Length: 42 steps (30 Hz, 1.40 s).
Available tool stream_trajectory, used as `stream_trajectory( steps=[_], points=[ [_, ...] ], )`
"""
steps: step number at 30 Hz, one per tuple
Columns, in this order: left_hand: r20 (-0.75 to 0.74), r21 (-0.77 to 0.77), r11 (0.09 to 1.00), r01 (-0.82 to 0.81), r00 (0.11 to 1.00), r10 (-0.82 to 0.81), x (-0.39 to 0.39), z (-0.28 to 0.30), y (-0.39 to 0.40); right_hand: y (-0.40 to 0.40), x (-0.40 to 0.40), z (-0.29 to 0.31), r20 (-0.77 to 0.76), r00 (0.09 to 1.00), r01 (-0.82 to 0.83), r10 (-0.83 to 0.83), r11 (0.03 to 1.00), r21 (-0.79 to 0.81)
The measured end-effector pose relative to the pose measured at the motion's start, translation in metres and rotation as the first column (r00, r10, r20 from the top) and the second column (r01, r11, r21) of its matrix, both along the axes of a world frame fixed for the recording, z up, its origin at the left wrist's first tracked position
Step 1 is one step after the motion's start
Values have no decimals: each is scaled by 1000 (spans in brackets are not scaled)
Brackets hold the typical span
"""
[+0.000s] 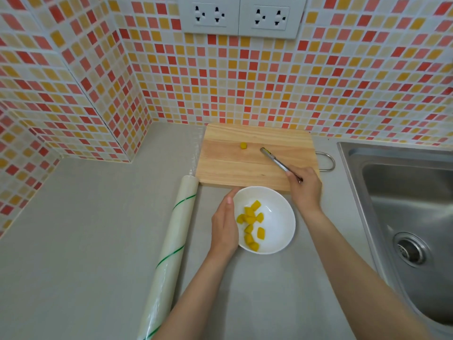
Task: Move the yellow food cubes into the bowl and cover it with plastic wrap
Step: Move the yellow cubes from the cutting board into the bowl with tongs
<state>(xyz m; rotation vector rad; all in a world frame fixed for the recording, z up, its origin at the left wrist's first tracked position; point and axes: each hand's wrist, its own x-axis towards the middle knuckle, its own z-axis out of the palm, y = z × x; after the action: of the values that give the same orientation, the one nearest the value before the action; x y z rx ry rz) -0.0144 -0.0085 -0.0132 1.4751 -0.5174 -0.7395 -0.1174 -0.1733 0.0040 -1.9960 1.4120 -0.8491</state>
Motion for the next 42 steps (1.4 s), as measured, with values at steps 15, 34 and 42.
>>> stream_trajectory(
  steps=[15,34,42],
  points=[
    [22,7,1000,14,1000,-14,-1,2,0,78,-102,38,-216,950,-251,225,963,-97],
    [14,1,1000,23,1000,-23,0,3,-2,50,-79,75,-383,682,-535,623,782,319],
    [-4,29,999,17,1000,-17,1,0,-2,50,-75,77,-378,704,-501,601,798,335]
  ],
)
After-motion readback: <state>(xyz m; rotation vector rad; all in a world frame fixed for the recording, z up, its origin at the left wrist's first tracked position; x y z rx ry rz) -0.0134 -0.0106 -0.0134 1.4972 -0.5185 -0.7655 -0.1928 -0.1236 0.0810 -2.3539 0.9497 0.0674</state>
